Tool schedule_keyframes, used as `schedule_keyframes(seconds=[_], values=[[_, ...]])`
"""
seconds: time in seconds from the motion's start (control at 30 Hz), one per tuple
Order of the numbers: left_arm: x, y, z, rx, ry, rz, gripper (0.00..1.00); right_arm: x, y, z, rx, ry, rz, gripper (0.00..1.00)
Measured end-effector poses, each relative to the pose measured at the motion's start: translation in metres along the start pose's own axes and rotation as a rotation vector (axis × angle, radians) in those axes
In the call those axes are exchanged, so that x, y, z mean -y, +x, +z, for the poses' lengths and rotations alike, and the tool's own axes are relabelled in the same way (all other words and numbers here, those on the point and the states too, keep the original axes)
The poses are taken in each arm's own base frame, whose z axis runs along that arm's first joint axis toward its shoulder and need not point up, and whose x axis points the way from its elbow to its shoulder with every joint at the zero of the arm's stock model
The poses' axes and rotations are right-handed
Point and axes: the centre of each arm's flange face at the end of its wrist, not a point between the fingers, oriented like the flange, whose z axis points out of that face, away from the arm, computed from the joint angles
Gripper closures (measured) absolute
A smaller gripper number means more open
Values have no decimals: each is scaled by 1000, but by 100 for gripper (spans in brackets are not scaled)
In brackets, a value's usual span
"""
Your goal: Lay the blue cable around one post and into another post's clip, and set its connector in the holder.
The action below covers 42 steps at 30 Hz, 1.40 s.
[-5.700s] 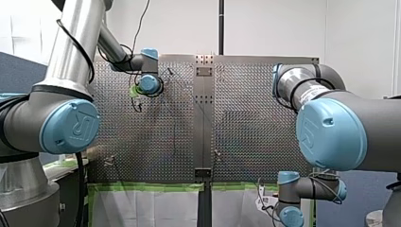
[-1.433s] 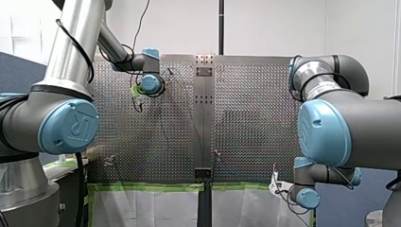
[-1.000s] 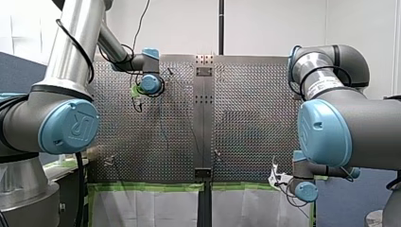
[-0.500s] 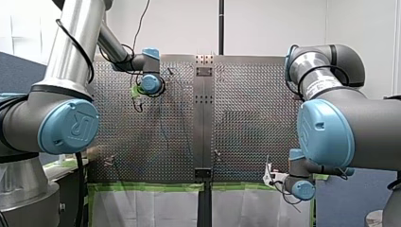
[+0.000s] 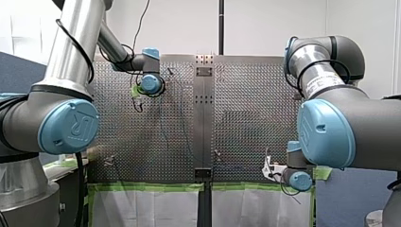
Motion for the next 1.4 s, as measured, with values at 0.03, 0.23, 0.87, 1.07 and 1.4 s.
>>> schedule_keyframes(seconds=[0.03, 0.23, 0.87, 1.07, 1.4], values=[[0, 0, 0, -2, 0, 0, 0, -1, 0, 0, -2, -6, 8, 100], [1, 2, -2, -20, 4, -22, 0, -2, 2, 2, -6, -16, 28, 100], [-1, 2, -2, -30, 7, -216, 0, 2, 0, 1, 1, -15, 39, 100], [-10, 5, -4, -23, -24, -272, 0, 4, 0, 2, 0, -10, 38, 100], [-14, 13, -7, -17, 3, -378, 0, 6, -1, 2, -1, -6, 37, 100]])
